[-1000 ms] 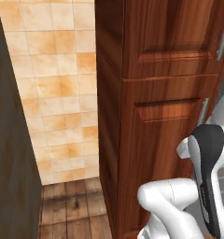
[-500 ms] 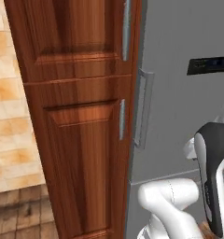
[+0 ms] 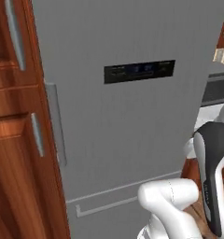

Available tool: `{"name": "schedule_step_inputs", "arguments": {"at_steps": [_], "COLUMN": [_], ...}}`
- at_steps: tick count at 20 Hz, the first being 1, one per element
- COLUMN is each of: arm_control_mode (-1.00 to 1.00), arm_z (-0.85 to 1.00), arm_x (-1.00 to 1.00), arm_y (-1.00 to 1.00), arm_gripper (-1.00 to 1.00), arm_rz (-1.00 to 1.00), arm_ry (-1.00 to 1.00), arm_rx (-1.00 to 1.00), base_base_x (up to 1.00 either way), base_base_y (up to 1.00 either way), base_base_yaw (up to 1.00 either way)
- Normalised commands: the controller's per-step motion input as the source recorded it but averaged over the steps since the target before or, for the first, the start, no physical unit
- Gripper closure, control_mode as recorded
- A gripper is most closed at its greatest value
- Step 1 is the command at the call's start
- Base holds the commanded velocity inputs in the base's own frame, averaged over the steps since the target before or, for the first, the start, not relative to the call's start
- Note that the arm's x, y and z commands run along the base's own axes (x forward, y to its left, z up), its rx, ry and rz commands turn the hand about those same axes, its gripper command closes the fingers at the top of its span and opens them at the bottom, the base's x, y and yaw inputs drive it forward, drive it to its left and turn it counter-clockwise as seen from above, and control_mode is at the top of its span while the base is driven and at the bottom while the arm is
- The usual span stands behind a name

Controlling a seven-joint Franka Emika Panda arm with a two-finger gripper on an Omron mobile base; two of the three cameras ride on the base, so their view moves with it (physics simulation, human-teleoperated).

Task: Navigate to the electric kettle.

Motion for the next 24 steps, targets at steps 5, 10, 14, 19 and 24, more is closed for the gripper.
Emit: {"name": "schedule_step_inputs", "arguments": {"at_steps": [5,10,14,19,24], "arm_control_mode": [1.0,1.0,1.0,1.0,1.0], "arm_z": [0.0,0.0,0.0,0.0,0.0], "arm_x": [0.0,0.0,0.0,0.0,0.0], "arm_y": [0.0,0.0,0.0,0.0,0.0], "arm_gripper": [-1.0,-1.0,-1.0,-1.0,-1.0], "arm_rz": [0.0,0.0,0.0,0.0,0.0], "arm_ry": [0.0,0.0,0.0,0.0,0.0], "arm_rx": [0.0,0.0,0.0,0.0,0.0], "base_base_x": [0.33,0.15,0.29,0.27,0.51], "base_base_y": [-1.0,-1.0,-1.0,-1.0,-1.0], "base_base_yaw": [-0.03,-0.02,-0.04,-0.1,-0.29]}}
